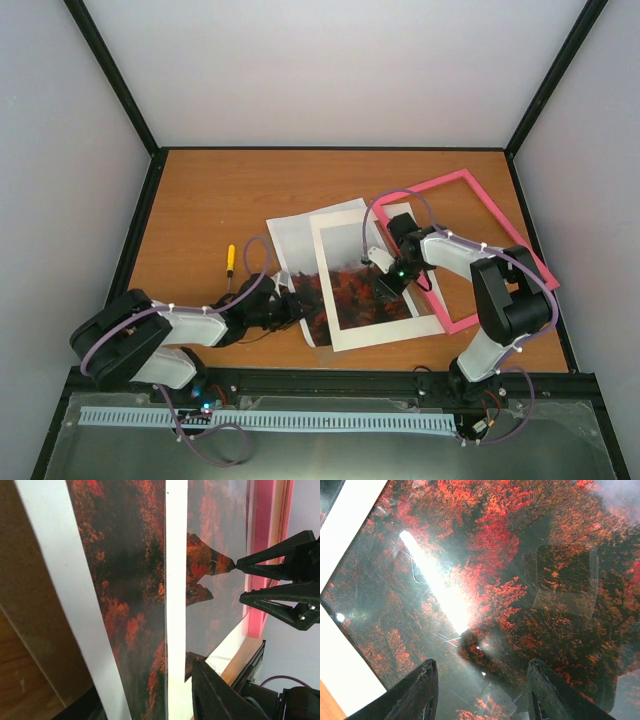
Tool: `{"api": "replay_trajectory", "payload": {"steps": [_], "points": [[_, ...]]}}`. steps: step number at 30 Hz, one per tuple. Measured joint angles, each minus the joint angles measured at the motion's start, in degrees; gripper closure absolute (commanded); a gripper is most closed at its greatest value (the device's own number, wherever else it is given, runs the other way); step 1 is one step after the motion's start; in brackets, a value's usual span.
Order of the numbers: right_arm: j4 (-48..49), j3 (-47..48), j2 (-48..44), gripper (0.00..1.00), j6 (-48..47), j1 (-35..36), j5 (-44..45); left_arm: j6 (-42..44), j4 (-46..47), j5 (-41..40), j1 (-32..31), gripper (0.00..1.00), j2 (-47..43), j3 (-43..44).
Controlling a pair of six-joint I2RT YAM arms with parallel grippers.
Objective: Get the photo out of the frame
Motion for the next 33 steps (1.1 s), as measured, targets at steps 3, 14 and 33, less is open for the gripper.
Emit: {"api": "replay_trajectory", "payload": {"steps": [3, 14, 33], "points": [[0.0, 0.0, 0.0, 0.51, 0.0, 0.0, -0.02, -0.02, -0.07, -0.28, 0.17, 0.78, 0.48, 0.0], [-0.33, 0.33, 0.0, 0.48, 0.22, -0.04, 0.09, 0.68, -4.81, -4.13, 0.55, 0.99, -5.7, 0.72], [1.62, 0.55, -12.44, 0.42, 4.68, -10.88, -0.17, 14.51, -54.55, -32.24, 3.72, 0.99, -34.51, 27.87]]}}
